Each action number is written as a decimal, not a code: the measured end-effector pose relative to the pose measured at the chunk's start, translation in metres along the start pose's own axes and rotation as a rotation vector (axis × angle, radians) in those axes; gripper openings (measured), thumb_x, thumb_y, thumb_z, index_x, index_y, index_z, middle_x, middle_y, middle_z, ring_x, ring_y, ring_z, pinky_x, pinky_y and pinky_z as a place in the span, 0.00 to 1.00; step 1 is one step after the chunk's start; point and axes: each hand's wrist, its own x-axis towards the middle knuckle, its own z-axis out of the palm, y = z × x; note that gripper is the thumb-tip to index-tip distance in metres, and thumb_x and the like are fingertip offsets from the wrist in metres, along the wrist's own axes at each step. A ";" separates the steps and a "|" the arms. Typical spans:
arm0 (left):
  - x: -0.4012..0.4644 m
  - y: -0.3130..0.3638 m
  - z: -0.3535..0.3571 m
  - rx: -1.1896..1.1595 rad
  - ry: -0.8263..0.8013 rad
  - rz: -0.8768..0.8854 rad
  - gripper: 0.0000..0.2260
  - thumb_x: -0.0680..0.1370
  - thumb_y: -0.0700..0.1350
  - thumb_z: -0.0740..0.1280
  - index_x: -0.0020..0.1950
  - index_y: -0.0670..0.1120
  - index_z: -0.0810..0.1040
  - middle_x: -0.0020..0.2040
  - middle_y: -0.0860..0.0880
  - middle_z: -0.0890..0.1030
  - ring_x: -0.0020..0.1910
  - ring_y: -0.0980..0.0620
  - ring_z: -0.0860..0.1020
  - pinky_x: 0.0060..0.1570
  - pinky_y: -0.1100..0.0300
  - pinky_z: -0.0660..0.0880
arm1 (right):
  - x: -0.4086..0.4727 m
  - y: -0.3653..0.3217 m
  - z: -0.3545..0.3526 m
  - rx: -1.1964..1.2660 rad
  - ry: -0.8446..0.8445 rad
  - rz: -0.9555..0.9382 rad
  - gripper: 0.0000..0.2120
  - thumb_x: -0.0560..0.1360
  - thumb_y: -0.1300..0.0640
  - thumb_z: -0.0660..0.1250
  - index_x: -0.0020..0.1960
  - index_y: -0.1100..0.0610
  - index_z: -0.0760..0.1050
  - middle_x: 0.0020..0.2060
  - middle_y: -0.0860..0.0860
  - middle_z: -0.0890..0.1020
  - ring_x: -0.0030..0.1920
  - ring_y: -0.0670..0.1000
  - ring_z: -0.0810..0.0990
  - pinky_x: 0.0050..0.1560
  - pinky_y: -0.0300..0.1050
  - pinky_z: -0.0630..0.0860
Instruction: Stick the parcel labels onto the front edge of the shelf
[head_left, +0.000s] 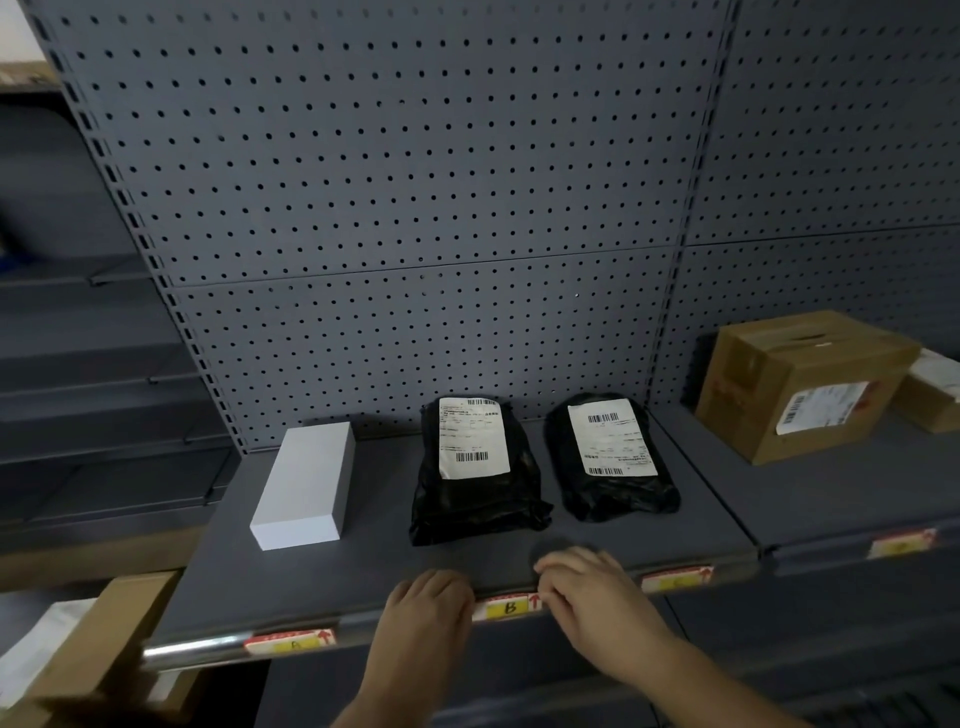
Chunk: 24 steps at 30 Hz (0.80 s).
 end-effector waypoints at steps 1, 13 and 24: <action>0.001 0.000 0.000 0.003 0.000 0.000 0.07 0.73 0.54 0.61 0.39 0.57 0.77 0.45 0.63 0.80 0.45 0.63 0.77 0.42 0.66 0.71 | 0.000 0.000 -0.001 0.003 -0.005 -0.002 0.06 0.77 0.54 0.63 0.43 0.49 0.77 0.57 0.42 0.79 0.58 0.44 0.73 0.59 0.42 0.66; 0.000 -0.003 -0.002 0.003 0.014 0.023 0.06 0.73 0.53 0.61 0.39 0.57 0.76 0.44 0.62 0.81 0.44 0.62 0.79 0.40 0.65 0.74 | 0.004 -0.005 -0.002 -0.004 0.002 -0.017 0.08 0.76 0.54 0.61 0.41 0.50 0.76 0.55 0.45 0.81 0.55 0.47 0.77 0.57 0.45 0.71; -0.004 -0.005 0.005 0.002 0.016 -0.025 0.06 0.75 0.53 0.61 0.41 0.57 0.76 0.44 0.61 0.81 0.45 0.61 0.79 0.41 0.64 0.75 | 0.005 -0.002 0.000 -0.007 -0.030 -0.009 0.08 0.76 0.53 0.60 0.42 0.49 0.76 0.56 0.43 0.80 0.56 0.47 0.75 0.58 0.43 0.69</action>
